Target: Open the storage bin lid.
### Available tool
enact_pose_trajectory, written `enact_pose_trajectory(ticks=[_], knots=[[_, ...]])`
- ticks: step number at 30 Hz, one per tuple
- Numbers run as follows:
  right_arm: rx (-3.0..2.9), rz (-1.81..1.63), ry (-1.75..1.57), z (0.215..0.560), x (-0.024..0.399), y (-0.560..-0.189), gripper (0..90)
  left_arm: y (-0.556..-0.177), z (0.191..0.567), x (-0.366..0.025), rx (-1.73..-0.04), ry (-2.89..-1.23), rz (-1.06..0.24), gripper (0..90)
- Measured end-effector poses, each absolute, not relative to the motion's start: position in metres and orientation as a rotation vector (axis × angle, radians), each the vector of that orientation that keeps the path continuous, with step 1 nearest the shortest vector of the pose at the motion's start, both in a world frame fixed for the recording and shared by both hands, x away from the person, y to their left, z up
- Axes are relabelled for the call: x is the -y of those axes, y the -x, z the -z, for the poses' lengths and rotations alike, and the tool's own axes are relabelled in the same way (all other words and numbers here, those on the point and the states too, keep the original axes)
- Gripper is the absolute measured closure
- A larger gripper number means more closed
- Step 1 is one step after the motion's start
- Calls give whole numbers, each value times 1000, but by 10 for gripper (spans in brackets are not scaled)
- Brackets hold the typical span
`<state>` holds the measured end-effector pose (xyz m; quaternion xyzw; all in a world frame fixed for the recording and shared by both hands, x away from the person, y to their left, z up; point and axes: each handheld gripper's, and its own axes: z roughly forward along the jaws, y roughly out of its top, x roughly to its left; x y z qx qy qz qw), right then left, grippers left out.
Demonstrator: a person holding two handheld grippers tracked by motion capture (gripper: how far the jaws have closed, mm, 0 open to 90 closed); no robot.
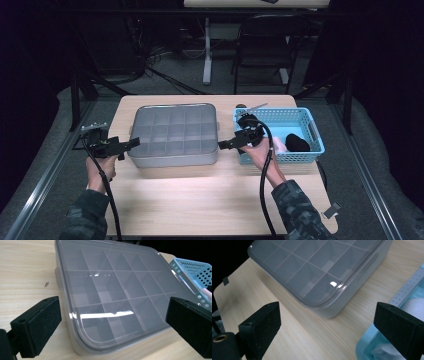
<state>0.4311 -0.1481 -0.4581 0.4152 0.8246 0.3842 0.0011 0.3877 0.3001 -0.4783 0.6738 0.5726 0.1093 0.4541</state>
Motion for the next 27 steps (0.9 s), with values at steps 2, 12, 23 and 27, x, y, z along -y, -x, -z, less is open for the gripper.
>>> enact_pose_trajectory(ticks=[2,12,23,27], knots=[[-2598,-1199,-1309,459,146,-437,83,-396,480,-304,-1425,-1664,-258,4],[-2572,-1194,-1353,457,141,-460,184,-419,483,-308,-1459,-1671,-231,42],[-2560,-1155,-1442,473,130,-483,356,-440,489,-309,-1501,-1697,-205,149],[-2546,-1162,-1513,483,127,-494,420,-447,491,-307,-1529,-1715,-219,242]])
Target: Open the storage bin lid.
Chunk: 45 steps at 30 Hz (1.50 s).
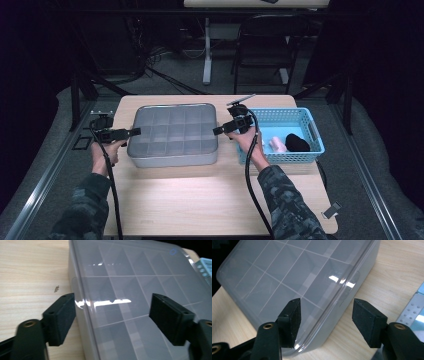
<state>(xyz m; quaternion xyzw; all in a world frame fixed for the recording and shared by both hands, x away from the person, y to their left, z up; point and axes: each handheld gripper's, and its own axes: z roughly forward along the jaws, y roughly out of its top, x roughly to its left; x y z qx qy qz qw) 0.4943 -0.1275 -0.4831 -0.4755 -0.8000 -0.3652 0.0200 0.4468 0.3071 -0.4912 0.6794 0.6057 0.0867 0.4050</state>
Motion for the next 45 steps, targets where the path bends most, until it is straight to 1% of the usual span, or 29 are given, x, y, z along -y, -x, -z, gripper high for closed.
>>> enact_pose_trajectory(ticks=[1,2,4,5,6,11,18,19,21,22,24,25,30,34,36,45], knots=[[2482,1133,1475,483,127,-494,420,-447,491,-307,-1529,-1715,-219,259],[2461,1132,1493,486,126,-498,450,-450,493,-308,-1539,-1715,-209,268],[2448,1133,1501,487,126,-500,454,-451,494,-308,-1545,-1714,-213,279],[2430,1130,1511,487,125,-504,472,-452,494,-309,-1550,-1715,-211,301],[2430,1130,1511,487,125,-504,472,-453,495,-309,-1554,-1709,-208,301],[2398,1116,1558,487,121,-513,482,-461,499,-310,-1588,-1708,-181,368],[2374,1075,1561,495,121,-517,498,-468,503,-309,-1619,-1725,-175,413],[2354,1079,1584,497,119,-518,507,-469,504,-310,-1630,-1728,-173,446],[2355,1072,1577,498,119,-518,515,-469,505,-310,-1627,-1731,-178,460],[2351,1070,1586,500,116,-518,520,-470,507,-312,-1629,-1728,-171,489],[2351,1072,1587,501,116,-518,521,-470,507,-313,-1627,-1729,-163,494],[2348,1088,1569,501,118,-518,537,-470,507,-313,-1629,-1722,-165,502],[2327,1099,1581,504,120,-518,554,-473,506,-312,-1618,-1736,-170,497],[2301,1111,1586,505,123,-518,571,-475,508,-315,-1620,-1716,-131,502],[2301,1109,1587,505,123,-517,573,-475,510,-316,-1619,-1694,-115,503],[2283,1113,1618,504,122,-516,585,-477,508,-316,-1624,-1721,-103,508]])
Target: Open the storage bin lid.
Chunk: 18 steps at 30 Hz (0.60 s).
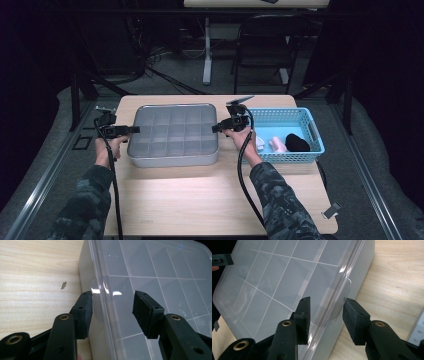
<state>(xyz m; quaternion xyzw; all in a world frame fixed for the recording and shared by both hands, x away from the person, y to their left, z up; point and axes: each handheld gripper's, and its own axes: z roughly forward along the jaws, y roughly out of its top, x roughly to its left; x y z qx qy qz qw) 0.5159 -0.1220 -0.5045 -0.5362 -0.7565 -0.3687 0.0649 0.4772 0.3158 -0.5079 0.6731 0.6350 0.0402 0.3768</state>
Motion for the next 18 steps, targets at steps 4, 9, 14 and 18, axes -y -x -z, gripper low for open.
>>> enact_pose_trajectory(ticks=[4,9,14,18], knots=[[2288,1114,1609,505,123,-516,584,-478,508,-317,-1620,-1717,-89,508],[2280,1112,1609,505,123,-516,588,-477,508,-315,-1634,-1707,-108,512],[2266,1122,1611,506,125,-516,594,-476,508,-316,-1623,-1707,-108,517],[2249,1135,1607,507,126,-516,599,-475,510,-318,-1616,-1689,-97,524]])
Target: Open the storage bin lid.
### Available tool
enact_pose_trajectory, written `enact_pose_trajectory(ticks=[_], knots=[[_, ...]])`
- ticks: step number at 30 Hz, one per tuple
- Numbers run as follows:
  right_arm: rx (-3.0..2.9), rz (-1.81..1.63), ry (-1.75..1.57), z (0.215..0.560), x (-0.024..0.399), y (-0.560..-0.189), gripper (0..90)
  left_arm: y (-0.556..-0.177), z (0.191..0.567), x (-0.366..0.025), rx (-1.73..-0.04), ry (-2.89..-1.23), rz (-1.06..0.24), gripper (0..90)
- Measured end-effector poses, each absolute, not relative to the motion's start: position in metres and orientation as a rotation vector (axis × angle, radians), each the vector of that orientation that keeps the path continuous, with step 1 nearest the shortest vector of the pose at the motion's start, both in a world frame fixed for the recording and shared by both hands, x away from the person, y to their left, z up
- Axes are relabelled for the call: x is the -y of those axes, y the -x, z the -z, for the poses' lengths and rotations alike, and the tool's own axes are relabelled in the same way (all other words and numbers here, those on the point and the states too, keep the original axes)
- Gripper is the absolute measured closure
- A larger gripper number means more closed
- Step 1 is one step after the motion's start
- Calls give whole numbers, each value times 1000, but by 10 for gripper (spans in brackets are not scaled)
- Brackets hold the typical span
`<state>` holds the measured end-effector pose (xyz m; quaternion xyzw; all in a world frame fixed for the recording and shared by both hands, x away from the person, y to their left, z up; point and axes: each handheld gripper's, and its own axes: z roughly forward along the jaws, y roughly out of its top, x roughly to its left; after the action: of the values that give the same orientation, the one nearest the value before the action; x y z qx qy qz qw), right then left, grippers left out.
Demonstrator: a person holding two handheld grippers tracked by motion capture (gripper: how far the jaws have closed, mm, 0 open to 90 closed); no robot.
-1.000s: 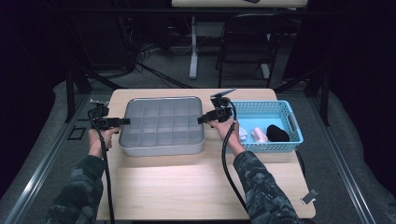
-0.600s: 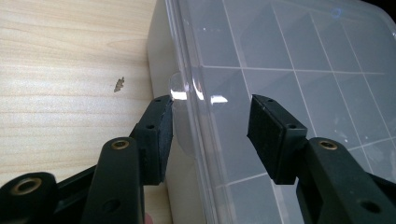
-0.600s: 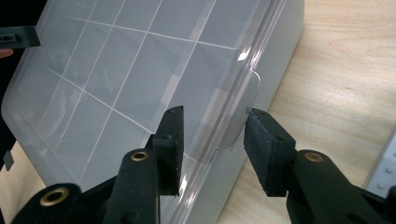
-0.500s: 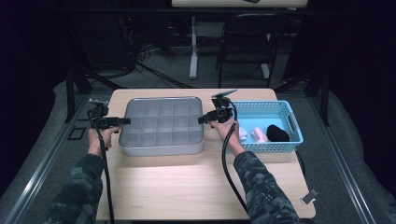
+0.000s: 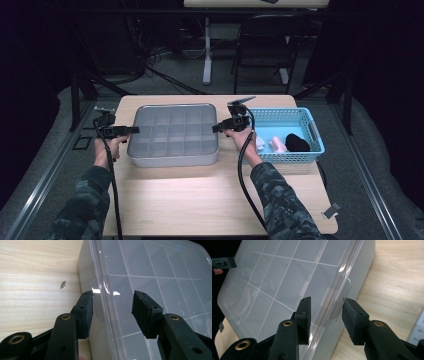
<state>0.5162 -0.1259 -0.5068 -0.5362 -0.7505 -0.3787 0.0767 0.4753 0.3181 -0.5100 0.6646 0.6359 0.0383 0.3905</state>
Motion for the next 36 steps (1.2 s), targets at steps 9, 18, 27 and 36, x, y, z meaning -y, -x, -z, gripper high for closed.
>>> enact_pose_trajectory(ticks=[9,18,27,36], knots=[[2248,1141,1603,507,127,-515,599,-476,509,-319,-1620,-1688,-97,533],[2240,1168,1600,505,127,-513,605,-475,505,-317,-1620,-1675,-114,537],[2218,1213,1586,503,130,-510,623,-474,501,-317,-1609,-1679,-132,542],[2190,1266,1571,499,134,-508,647,-470,497,-320,-1597,-1656,-131,564]])
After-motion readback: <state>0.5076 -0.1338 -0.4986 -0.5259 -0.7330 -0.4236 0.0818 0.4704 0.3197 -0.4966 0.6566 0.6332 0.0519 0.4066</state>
